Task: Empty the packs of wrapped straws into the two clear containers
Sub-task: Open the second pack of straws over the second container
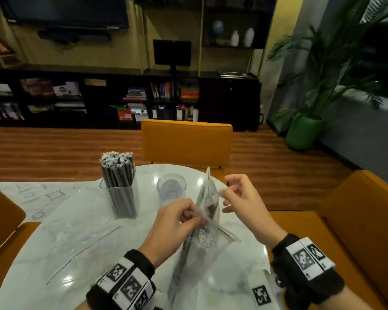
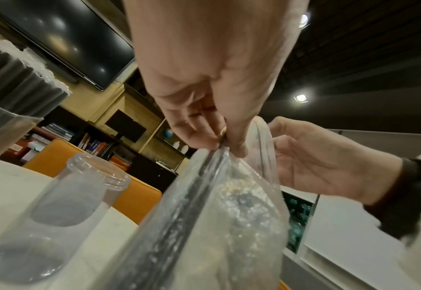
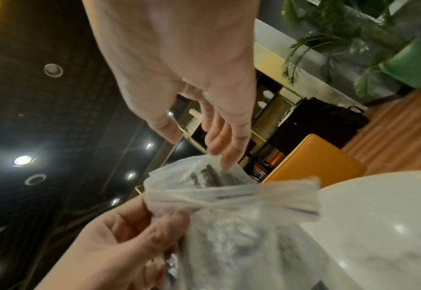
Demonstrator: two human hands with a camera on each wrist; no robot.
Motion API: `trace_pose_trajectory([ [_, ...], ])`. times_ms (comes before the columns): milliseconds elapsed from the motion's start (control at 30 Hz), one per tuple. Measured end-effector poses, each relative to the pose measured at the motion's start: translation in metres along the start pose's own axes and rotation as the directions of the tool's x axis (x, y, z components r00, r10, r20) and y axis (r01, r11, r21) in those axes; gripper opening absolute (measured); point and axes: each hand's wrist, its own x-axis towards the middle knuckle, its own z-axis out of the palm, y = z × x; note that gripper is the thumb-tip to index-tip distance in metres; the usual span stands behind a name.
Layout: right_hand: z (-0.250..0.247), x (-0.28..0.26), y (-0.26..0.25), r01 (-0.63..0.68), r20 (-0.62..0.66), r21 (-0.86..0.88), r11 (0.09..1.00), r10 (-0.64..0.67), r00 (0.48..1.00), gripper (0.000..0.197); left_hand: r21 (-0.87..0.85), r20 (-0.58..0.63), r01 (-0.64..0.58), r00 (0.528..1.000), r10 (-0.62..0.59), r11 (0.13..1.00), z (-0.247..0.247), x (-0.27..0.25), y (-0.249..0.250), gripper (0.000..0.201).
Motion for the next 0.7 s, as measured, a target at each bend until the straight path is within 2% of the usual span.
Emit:
trace_pose_trajectory([
  [33,0.002,0.003,-0.003,-0.072,0.011,0.061,0.995,0.072,0.997,0.032,0.023,0.001,-0.036,0.999,0.036,0.999,0.001,-0.001,0.0,0.013],
  [100,0.008,0.01,-0.007,-0.138,0.034,0.055,0.989,0.136,0.99,0.033,0.098,0.033,-0.146,0.989,0.143,0.984,0.005,-0.003,-0.002,0.02],
  [200,0.013,0.013,-0.013,-0.044,0.005,-0.038,0.998,0.044,0.999,0.022,0.171,0.133,-0.254,0.963,0.233,0.952,0.003,-0.004,-0.005,0.027],
  [233,0.012,0.013,-0.014,0.001,-0.011,-0.068,0.998,-0.002,1.0,0.017,0.15,0.184,-0.238,0.96,0.21,0.959,0.0,-0.004,-0.004,0.025],
  [300,0.012,0.011,-0.013,0.061,-0.022,-0.141,0.988,-0.065,0.998,0.013,0.051,0.325,-0.111,0.942,0.088,0.993,-0.009,0.001,0.0,0.021],
  [367,0.011,0.007,-0.013,0.093,0.003,-0.181,0.979,-0.094,0.996,0.009,-0.076,0.379,0.04,0.925,-0.008,0.996,-0.018,0.007,0.004,0.036],
  [433,0.012,0.001,-0.015,0.128,0.063,-0.155,0.98,-0.119,0.991,0.009,-0.228,0.288,0.153,0.954,-0.083,0.962,-0.025,0.016,0.009,0.049],
  [500,0.014,-0.003,-0.02,0.159,0.114,-0.124,0.98,-0.145,0.983,0.013,-0.317,0.213,0.23,0.963,-0.167,0.92,-0.028,0.025,0.017,0.051],
  [600,0.019,-0.007,-0.025,0.183,0.157,-0.108,0.977,-0.165,0.974,0.014,-0.318,0.155,0.245,0.966,-0.205,0.916,-0.027,0.035,0.023,0.032],
  [700,0.02,-0.005,-0.024,0.135,0.175,-0.073,0.988,-0.12,0.977,0.016,-0.367,0.183,0.276,0.958,-0.221,0.889,-0.029,0.038,0.022,0.019],
])
